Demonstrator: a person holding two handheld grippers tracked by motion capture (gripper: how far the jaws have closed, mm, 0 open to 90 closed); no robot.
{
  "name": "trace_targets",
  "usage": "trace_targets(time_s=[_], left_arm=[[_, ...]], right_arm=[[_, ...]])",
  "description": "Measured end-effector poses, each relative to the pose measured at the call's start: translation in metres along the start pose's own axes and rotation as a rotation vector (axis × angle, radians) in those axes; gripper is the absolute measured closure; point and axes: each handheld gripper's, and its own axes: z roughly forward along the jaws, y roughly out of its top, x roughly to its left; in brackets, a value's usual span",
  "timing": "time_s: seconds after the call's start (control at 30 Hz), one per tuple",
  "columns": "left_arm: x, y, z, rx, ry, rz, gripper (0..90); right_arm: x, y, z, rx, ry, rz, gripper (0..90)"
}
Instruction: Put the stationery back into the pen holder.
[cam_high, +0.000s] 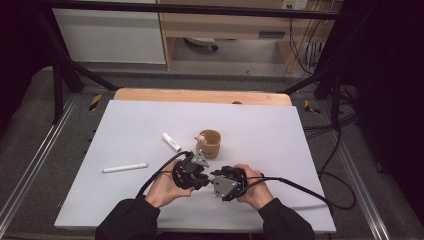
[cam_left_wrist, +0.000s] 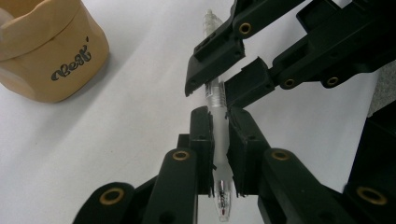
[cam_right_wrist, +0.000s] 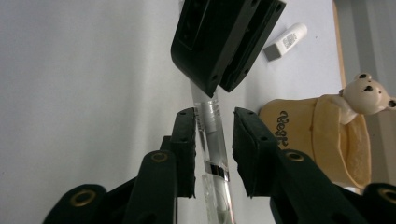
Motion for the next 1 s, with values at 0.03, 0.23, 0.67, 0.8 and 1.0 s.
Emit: trace_targets(time_s=[0.03, 0.23, 0.67, 0.8, 1.0], left_arm=[[0.000, 0.000, 0.000, 0.000, 0.000, -0.001, 80.0], [0.001, 0.001, -0.001, -0.004, -0.005, -0.007, 80.0], [0.003, -0.002, -0.006, -0.024, 0.005, 0.022, 71.4], [0.005, -0.007, -0.013, -0.046, 0.035, 0.033, 58.9], [0.012, -0.022, -0.024, -0.075, 0.073, 0.028, 41.6]], right_arm=[[0.000, 0.000, 0.000, 0.002, 0.004, 0.000, 71.7], [0.001, 0.000, -0.001, -0.005, 0.004, -0.038, 76.7], [0.000, 0.000, -0.004, -0.008, 0.007, -0.026, 79.7], [-0.004, -0.002, -0.006, -0.001, 0.001, 0.012, 79.7], [-0.011, -0.006, -0.007, 0.024, -0.018, 0.053, 79.7]])
